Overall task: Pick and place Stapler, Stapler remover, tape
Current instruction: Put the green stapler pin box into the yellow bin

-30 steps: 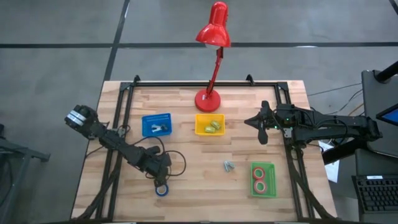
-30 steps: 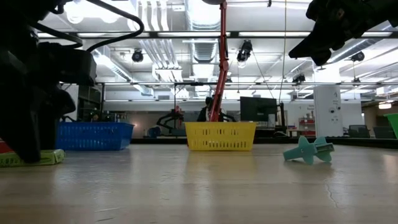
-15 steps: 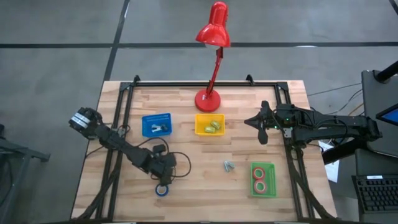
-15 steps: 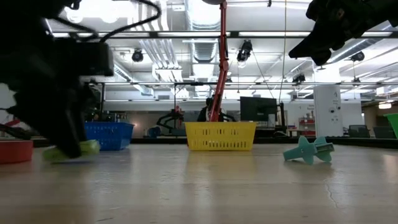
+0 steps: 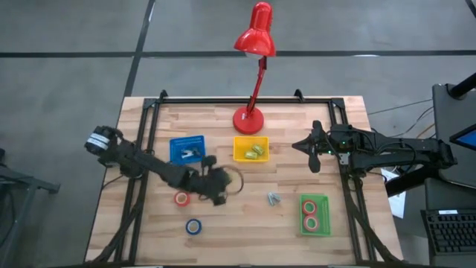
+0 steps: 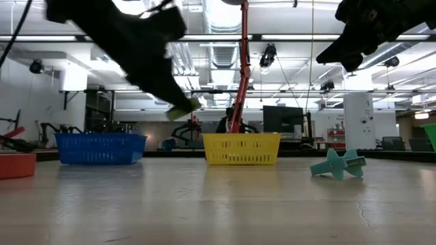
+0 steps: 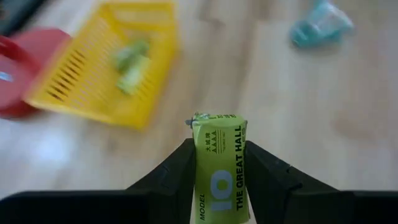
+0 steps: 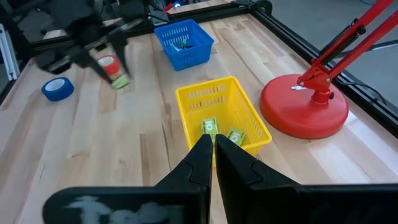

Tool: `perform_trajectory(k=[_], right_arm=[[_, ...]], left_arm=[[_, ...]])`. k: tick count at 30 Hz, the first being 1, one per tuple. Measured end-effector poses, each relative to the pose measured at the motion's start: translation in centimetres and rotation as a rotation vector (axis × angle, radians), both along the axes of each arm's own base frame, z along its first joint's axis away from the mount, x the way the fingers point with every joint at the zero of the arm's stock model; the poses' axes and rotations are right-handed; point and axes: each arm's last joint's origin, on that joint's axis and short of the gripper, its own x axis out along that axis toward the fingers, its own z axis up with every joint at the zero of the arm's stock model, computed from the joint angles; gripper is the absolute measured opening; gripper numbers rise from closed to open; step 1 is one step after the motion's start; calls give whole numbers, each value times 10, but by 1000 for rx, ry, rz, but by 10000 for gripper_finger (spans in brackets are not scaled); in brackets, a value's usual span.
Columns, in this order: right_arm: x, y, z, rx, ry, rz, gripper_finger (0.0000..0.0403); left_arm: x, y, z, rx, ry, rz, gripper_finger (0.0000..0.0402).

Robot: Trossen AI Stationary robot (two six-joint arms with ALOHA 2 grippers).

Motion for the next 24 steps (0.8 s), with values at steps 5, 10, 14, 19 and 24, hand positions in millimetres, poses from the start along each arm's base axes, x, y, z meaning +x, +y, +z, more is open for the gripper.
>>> perform_trajectory(k=[5, 10, 14, 19, 24], right_arm=[[0, 0, 0, 0, 0, 0, 18], [0, 0, 0, 0, 0, 0, 18], [0, 0, 0, 0, 0, 0, 18], [0, 0, 0, 0, 1, 0, 18], [0, 0, 0, 0, -1, -1, 18]], left_arm=[[19, 46, 14, 6, -73, 129, 131], [31, 88, 25, -52, -186, 169, 135], [33, 111, 29, -66, -238, 194, 127], [37, 123, 31, -111, -295, 169, 126], [43, 125, 21, -136, -281, 147, 131]])
